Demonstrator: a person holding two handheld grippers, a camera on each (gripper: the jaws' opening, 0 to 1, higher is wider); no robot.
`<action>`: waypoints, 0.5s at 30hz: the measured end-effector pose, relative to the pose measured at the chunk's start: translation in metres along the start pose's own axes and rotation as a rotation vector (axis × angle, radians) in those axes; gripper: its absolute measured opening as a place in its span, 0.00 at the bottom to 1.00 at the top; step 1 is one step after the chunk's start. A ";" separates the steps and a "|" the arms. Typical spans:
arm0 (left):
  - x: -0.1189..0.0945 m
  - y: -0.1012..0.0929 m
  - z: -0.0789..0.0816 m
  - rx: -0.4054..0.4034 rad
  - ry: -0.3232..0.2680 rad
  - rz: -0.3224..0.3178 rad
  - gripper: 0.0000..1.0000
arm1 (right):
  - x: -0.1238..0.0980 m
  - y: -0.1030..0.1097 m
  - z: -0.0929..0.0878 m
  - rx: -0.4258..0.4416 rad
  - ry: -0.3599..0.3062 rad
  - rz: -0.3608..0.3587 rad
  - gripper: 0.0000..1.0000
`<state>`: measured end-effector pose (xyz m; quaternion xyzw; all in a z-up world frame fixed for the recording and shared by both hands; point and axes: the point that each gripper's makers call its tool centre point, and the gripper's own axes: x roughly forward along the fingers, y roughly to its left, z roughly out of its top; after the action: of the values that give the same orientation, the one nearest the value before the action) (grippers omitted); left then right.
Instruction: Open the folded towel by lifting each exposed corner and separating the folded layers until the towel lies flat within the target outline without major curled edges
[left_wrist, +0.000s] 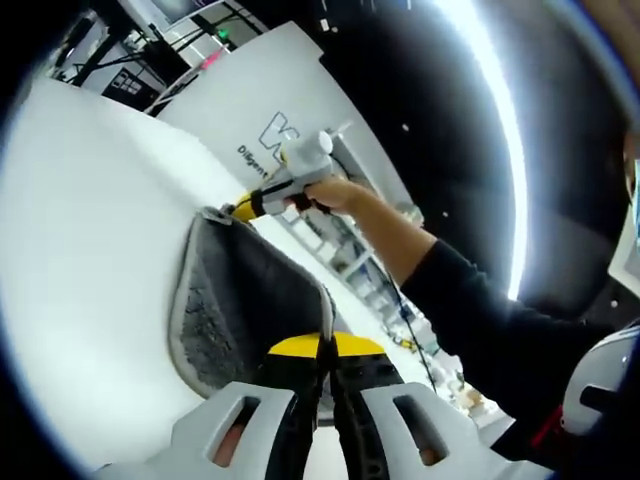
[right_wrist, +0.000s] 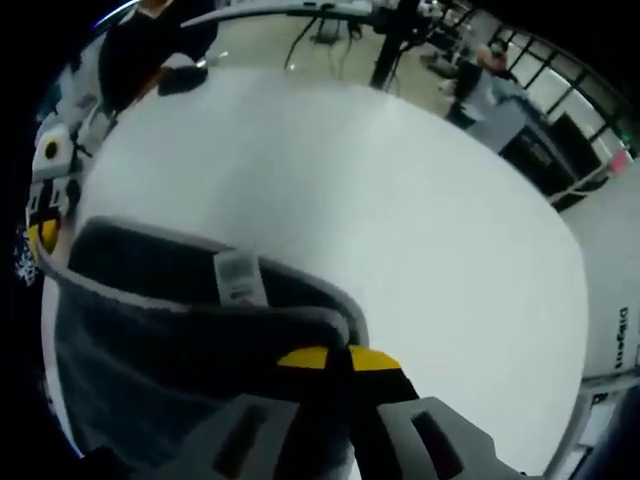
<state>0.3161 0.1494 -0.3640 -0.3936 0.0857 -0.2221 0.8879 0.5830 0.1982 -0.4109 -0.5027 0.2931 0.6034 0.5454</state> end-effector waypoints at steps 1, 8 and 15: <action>0.000 -0.001 0.000 -0.001 0.002 -0.006 0.01 | 0.000 0.000 0.001 0.005 -0.004 0.000 0.00; 0.000 -0.005 0.000 0.001 0.003 -0.019 0.00 | -0.004 -0.001 0.002 0.025 -0.019 -0.008 0.00; 0.005 -0.026 -0.012 0.207 0.041 -0.032 0.00 | -0.009 0.004 0.003 0.045 -0.055 -0.001 0.00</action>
<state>0.3082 0.1244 -0.3527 -0.2964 0.0740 -0.2518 0.9183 0.5773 0.1971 -0.4025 -0.4737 0.2910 0.6100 0.5646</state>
